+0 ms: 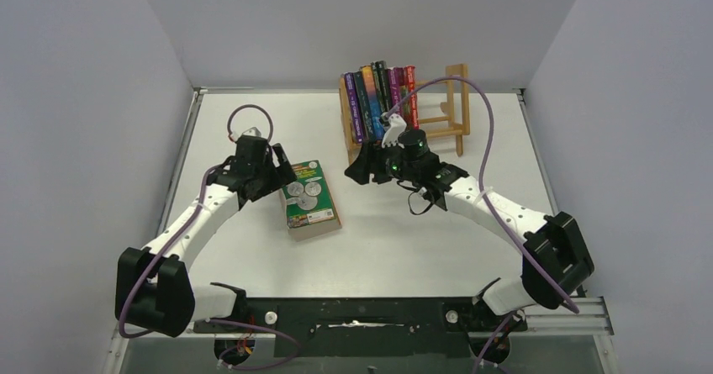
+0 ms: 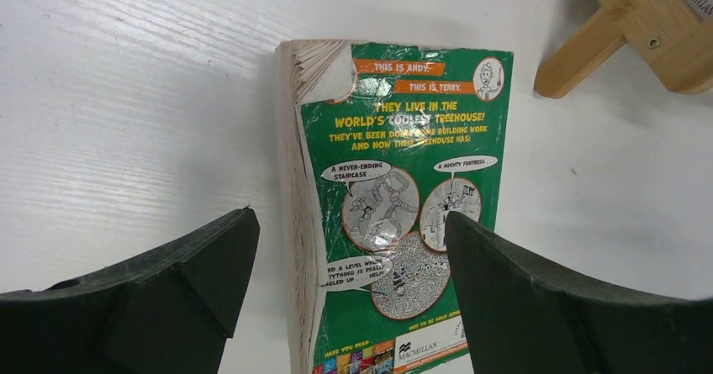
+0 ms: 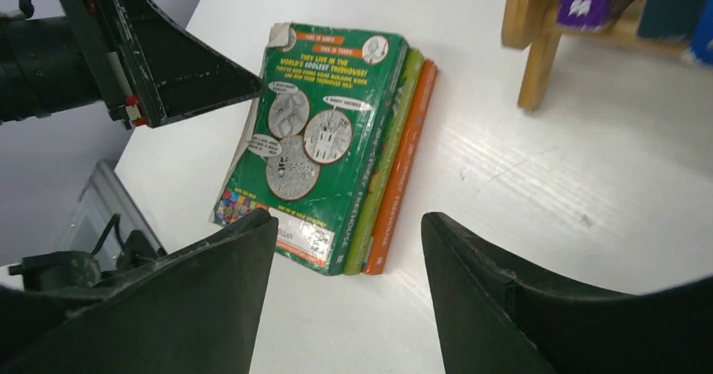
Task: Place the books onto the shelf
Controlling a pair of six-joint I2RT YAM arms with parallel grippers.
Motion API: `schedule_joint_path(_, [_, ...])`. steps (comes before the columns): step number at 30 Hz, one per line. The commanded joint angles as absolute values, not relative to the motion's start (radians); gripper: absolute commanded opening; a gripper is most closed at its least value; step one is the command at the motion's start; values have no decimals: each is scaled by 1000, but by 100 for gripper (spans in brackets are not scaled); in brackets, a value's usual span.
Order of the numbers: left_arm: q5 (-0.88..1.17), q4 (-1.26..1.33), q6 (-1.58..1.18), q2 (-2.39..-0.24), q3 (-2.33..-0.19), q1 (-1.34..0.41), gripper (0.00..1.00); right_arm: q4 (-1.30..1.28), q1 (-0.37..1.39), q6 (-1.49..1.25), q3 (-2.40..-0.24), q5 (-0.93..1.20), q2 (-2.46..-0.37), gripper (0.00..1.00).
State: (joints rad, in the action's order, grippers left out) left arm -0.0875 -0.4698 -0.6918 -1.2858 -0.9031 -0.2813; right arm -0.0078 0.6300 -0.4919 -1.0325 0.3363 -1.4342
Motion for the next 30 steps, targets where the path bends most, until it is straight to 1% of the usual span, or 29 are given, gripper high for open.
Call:
schedule_joint_path(1, [-98, -433, -706, -1283, -899, -292, 82, 126, 646, -656, -1007, 440, -1446, 64])
schedule_joint_path(8, [-86, -395, -715, -1314, -889, -303, 82, 225, 665, -767, -963, 545, -1551, 64])
schedule_joint_path(17, [-64, -341, -719, -1368, -897, -314, 82, 343, 673, -831, -940, 613, -1670, 65])
schedule_joint_path(30, [-53, -298, -731, -1442, -948, -373, 82, 397, 680, -872, -911, 614, -1772, 65])
